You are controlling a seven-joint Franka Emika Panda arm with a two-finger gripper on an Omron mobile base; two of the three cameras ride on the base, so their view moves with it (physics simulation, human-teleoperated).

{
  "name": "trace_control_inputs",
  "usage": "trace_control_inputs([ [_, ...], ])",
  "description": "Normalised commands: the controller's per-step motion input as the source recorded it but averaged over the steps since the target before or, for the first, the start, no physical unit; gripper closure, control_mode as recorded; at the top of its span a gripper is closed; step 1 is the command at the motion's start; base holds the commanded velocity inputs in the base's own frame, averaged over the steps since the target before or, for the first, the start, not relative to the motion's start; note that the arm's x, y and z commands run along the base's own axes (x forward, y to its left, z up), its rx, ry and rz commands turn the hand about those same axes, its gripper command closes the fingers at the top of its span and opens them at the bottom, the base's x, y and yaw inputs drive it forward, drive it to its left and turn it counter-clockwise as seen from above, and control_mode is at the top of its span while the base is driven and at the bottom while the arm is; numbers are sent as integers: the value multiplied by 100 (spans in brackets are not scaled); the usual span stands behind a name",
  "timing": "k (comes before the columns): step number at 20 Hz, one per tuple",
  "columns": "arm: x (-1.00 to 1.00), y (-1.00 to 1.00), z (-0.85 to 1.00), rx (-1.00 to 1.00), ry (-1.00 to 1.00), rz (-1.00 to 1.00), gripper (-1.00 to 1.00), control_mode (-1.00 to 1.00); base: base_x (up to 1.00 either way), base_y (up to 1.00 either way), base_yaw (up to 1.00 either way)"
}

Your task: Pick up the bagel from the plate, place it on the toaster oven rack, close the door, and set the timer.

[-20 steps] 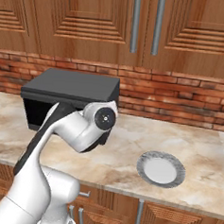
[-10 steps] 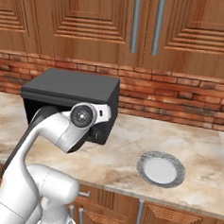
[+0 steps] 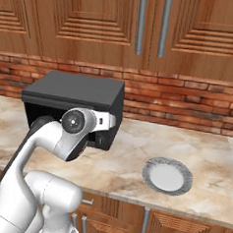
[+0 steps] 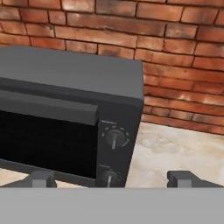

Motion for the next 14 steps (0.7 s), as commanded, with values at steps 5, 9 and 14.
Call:
trace_control_inputs([
  [5, 6, 0, -15, 0, 0, -13, -100, -100, 0, 0, 0],
  [9, 4, 0, -4, 0, 0, -9, -100, -100, 0, 0, 0],
  [14, 0, -10, -8, 0, 0, -5, -100, -100, 0, 0, 0],
])
